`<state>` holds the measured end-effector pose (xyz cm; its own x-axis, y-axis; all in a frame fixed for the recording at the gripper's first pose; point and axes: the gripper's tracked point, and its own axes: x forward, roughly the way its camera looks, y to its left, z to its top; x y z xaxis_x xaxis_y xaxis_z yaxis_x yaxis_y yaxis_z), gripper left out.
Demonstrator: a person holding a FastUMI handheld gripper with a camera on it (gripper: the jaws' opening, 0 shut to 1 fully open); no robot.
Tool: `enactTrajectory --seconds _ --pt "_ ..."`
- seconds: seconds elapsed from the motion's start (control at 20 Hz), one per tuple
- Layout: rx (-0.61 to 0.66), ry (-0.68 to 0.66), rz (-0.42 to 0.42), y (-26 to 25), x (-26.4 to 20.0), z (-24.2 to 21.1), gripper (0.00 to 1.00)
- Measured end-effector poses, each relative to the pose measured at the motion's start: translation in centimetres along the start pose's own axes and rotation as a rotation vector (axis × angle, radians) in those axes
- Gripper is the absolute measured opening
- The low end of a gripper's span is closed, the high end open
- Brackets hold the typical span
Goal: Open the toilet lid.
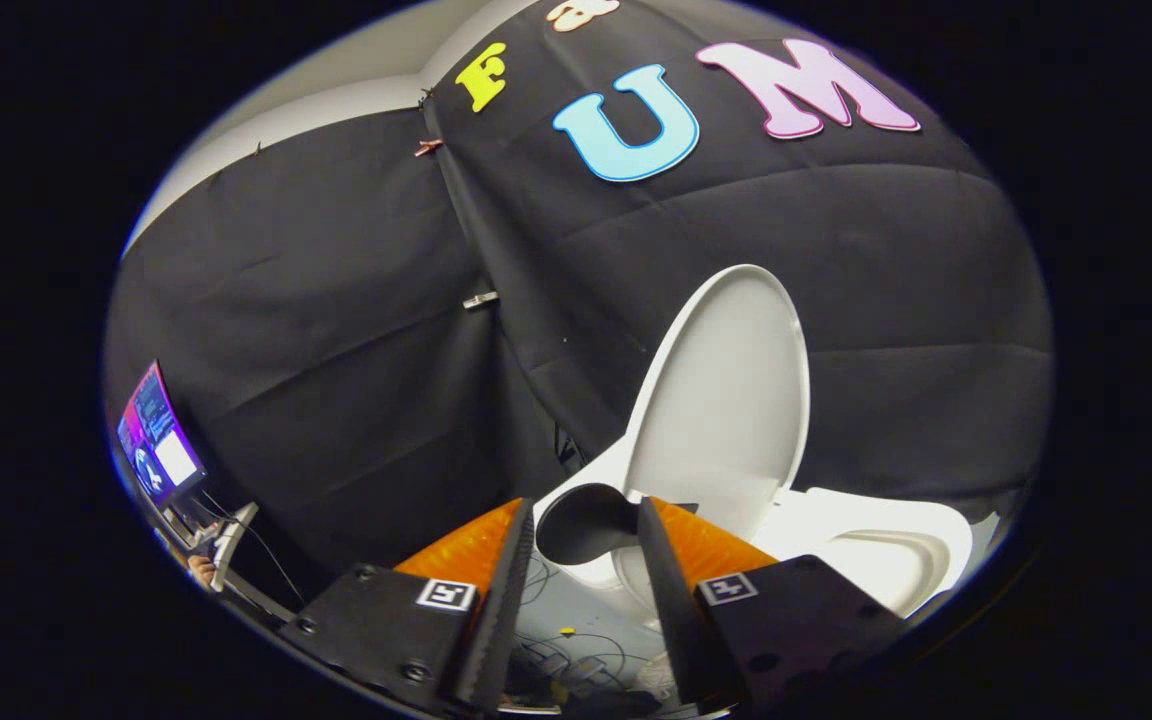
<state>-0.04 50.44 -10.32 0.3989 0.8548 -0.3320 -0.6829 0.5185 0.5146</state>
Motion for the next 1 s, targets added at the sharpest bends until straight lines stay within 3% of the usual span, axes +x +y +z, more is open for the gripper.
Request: enactTrajectory --seconds 0.15,0.55,1.0 --pt "-0.055 0.016 -0.012 0.4 1.8 -0.3 0.99" --pt "-0.080 0.013 0.032 1.8 4.3 -0.5 1.00" --pt "-0.227 -0.012 0.075 3.0 6.6 -1.0 1.00"
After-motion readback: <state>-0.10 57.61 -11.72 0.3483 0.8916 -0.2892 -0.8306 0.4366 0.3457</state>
